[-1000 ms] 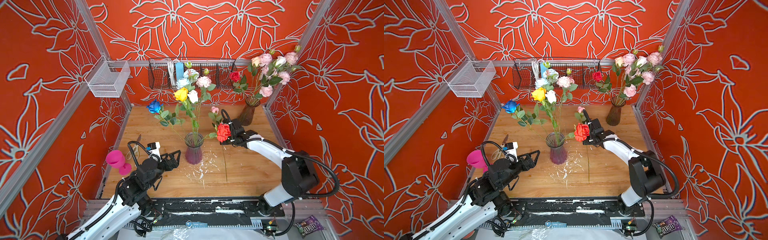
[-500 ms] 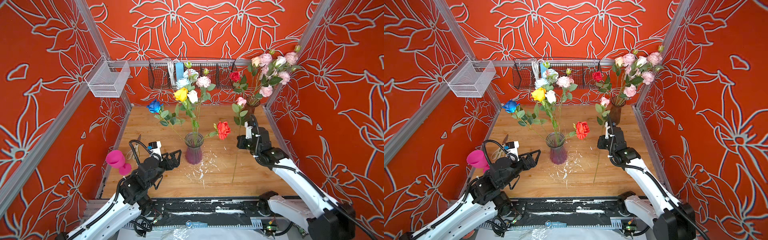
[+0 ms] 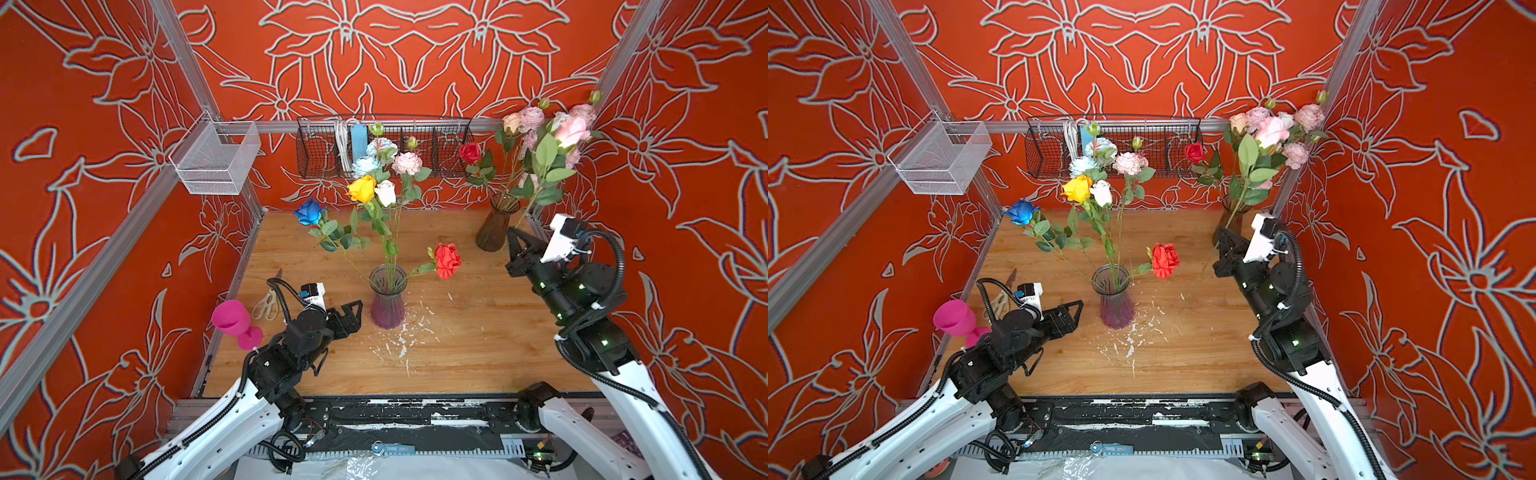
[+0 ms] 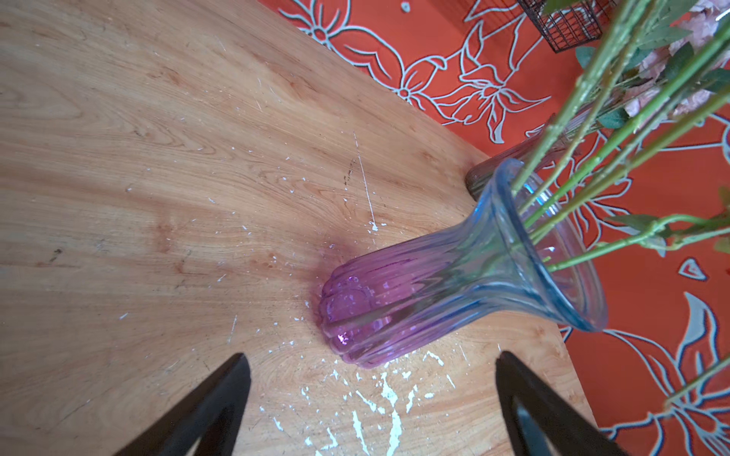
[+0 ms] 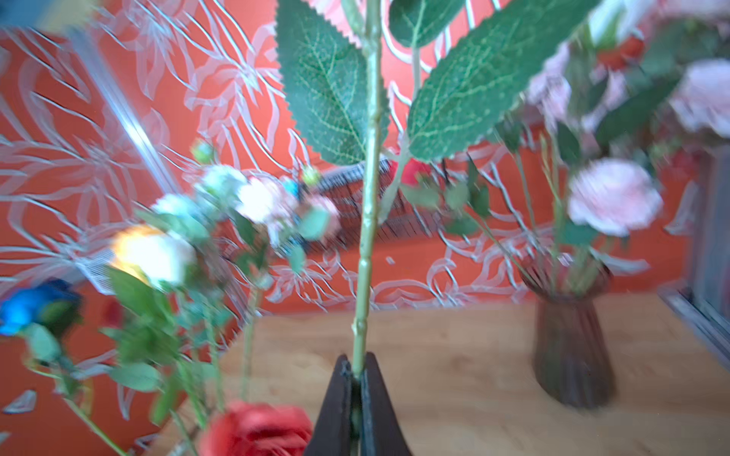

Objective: Arrange the flowers into the vase
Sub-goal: 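Carry the pink rose over the purple vase and lower its stem in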

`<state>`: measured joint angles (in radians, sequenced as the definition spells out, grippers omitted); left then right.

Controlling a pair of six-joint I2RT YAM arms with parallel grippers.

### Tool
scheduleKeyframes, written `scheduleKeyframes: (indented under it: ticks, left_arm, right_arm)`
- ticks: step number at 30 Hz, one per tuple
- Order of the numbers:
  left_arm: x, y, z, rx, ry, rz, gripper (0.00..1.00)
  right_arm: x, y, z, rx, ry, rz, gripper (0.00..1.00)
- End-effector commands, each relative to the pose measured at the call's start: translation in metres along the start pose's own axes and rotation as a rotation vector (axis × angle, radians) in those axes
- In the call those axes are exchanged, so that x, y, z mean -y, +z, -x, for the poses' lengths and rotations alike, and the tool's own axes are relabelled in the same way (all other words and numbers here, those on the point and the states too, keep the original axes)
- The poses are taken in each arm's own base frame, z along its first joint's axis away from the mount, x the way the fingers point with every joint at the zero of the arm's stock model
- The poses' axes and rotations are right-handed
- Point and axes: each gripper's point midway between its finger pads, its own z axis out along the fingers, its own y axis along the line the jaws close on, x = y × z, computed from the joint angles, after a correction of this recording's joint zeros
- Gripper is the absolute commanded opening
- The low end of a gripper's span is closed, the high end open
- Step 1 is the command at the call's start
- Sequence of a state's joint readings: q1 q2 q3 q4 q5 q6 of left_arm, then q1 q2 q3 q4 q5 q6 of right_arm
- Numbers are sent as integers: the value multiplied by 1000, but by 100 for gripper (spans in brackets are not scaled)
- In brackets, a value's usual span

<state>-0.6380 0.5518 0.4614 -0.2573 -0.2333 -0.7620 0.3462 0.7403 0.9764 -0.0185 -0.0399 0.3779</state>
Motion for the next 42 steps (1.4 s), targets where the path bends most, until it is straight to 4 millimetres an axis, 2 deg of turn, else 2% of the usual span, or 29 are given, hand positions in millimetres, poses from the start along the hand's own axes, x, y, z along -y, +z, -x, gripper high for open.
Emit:
scheduleKeyframes:
  ticks: [1, 3, 7, 10, 16, 21, 28, 31, 35, 42]
  left_arm:
    - [-8, 1, 0, 3, -26, 18, 97]
    - [-8, 2, 0, -2, -33, 14, 96]
    - [-6, 1, 1, -5, -42, 3, 97]
    - [-4, 1, 2, -9, -44, -7, 97]
    - [-4, 0, 2, -10, -39, -15, 97]
    - [-2, -1, 3, -4, -35, -26, 97]
    - [1, -2, 6, -8, -29, -37, 97]
    - [2, -2, 6, -11, -32, -43, 97]
    - [2, -2, 5, -13, -38, -44, 97]
    - [2, -3, 6, -12, -35, -46, 97]
  right_arm:
    - [-45, 1, 39, 105, 17, 169, 0]
    - [-72, 7, 47, 127, 1, 248, 0]
    - [-133, 23, 45, 144, -105, 367, 0]
    - [-161, 39, 37, 165, -138, 417, 0]
    - [-195, 70, 8, 187, -204, 468, 0]
    - [-202, 82, 0, 210, -215, 464, 0]
    - [-219, 79, 16, 169, -189, 529, 0]
    - [-227, 81, 15, 147, -201, 550, 0]
    - [-223, 90, -13, 119, -234, 534, 0]
    - [-213, 88, -96, -5, -298, 539, 0]
